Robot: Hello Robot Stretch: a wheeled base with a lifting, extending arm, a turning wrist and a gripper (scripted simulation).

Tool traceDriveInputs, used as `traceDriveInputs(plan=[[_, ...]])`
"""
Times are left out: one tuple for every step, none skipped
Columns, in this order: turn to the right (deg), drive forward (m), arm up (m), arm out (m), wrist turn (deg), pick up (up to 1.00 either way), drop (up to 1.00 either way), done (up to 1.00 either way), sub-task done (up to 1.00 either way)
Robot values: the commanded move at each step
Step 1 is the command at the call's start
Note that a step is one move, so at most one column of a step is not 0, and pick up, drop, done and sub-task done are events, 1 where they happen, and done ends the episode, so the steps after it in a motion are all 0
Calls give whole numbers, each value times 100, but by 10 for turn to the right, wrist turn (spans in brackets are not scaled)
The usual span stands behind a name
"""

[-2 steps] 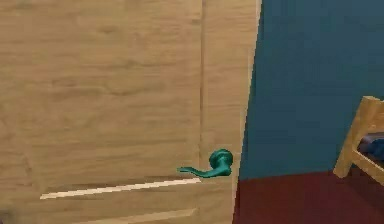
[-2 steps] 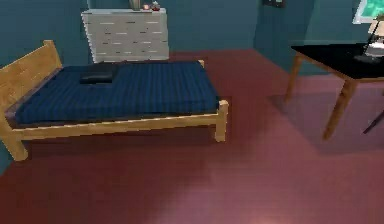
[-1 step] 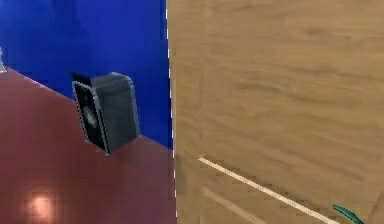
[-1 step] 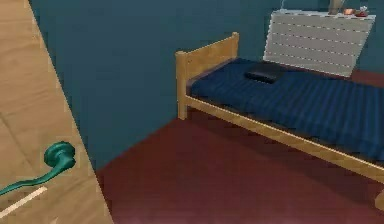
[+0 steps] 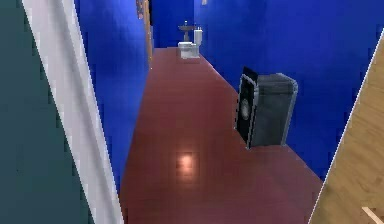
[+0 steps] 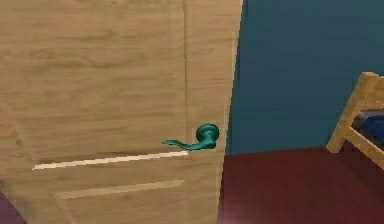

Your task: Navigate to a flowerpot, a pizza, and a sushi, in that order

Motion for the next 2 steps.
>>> traceDriveInputs(plan=[[-60,0,0,0,0,0,0,0,0],[0,40,0,0,0,0,0,0,0]])
